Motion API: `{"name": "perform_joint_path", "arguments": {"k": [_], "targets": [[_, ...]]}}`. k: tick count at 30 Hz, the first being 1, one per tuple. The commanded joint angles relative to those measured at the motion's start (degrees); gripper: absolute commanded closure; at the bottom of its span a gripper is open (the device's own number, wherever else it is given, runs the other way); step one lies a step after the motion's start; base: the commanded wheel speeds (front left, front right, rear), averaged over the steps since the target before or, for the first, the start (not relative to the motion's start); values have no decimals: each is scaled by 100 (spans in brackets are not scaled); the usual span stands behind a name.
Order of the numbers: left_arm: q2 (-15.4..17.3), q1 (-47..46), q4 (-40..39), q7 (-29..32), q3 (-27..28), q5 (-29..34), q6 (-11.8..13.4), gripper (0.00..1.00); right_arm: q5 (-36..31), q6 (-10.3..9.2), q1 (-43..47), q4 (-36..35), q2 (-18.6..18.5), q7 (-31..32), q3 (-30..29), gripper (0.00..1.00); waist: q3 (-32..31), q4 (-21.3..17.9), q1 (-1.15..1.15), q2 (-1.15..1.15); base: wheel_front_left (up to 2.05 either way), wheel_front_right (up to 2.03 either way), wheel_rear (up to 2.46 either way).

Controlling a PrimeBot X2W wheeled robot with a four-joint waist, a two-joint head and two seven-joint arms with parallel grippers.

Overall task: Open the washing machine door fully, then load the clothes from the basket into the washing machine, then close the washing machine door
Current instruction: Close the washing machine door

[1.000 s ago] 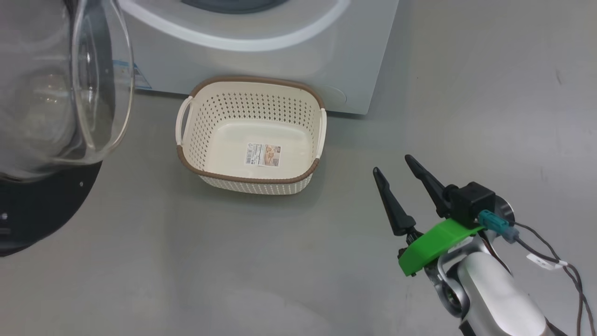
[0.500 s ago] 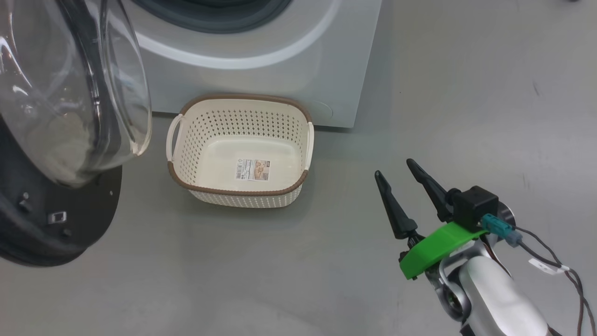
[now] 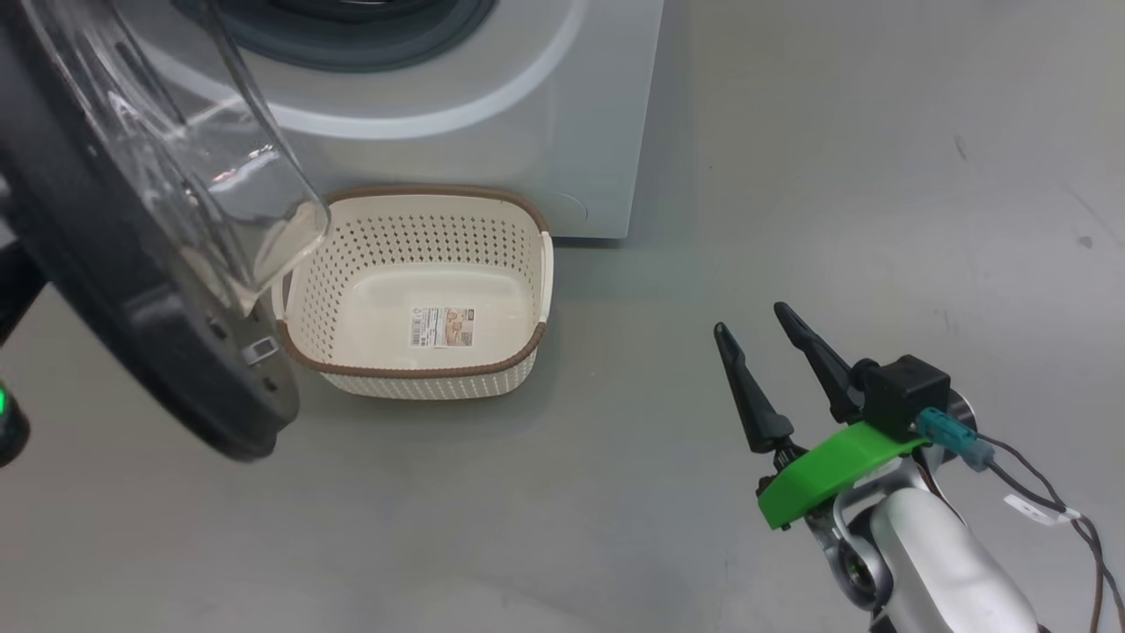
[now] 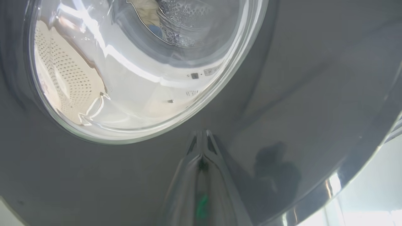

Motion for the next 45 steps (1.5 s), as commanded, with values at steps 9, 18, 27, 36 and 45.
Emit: {"name": "perform_joint_path", "arguments": {"k": [9, 18, 27, 36, 45], "targets": [[-461, -141, -504, -391, -188, 164, -34, 100, 115, 3, -21, -237, 47, -54, 72, 0, -7, -228, 0, 0, 0, 0, 0], [-1195, -377, -196, -1152, -336, 400, -154, 100, 155, 3, 5, -258, 47, -54, 39, 0, 20, -444, 0, 0, 0, 0, 0], [-1620, -674, 279, -1642, -503, 597, -248, 100, 197, 3, 48, -256, 47, -55, -3, 0, 23, -606, 0, 0, 0, 0, 0], [-1773, -691, 213, -1745, -722, 631, -255, 100, 236, 3, 101, -238, 47, -55, -22, 0, -73, -657, 0, 0, 0, 0, 0], [-1564, 296, -806, -1673, -1016, 932, -255, 100, 267, 3, 421, -468, 47, -55, -408, 0, -393, -502, 0, 0, 0, 0, 0]]}}
